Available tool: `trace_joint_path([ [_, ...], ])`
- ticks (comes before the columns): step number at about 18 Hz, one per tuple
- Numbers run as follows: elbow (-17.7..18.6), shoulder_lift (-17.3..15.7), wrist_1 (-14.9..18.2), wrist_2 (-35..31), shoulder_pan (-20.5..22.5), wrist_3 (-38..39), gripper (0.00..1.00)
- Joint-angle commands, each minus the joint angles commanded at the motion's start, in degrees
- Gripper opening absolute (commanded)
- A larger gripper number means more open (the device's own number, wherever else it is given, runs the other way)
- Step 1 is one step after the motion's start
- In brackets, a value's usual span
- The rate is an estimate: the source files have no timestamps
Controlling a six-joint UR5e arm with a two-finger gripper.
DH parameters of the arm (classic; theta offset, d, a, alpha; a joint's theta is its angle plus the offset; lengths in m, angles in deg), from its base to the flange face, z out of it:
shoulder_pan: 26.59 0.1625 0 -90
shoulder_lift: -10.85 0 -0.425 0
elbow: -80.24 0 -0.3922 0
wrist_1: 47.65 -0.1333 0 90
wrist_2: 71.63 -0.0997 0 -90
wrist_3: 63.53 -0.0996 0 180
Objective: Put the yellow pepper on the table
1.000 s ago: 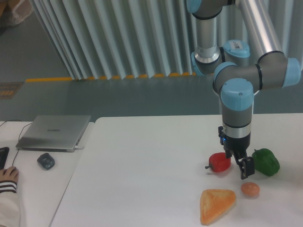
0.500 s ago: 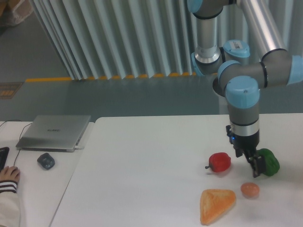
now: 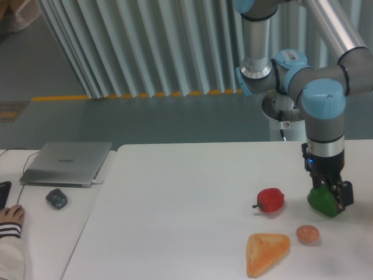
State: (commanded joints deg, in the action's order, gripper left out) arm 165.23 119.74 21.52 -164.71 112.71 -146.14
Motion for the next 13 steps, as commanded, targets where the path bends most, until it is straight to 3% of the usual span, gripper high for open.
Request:
trace_joint_path([
  [3,0.1,0.0,-0.3,0.1,0.6,-2.8,1.0],
  [6,0.1,0.5,-3.2,0.0,1.3,-6.5,1.0],
  [13,-0.1,0.9,-3.2,0.4,6.1,-14.5,1.0],
])
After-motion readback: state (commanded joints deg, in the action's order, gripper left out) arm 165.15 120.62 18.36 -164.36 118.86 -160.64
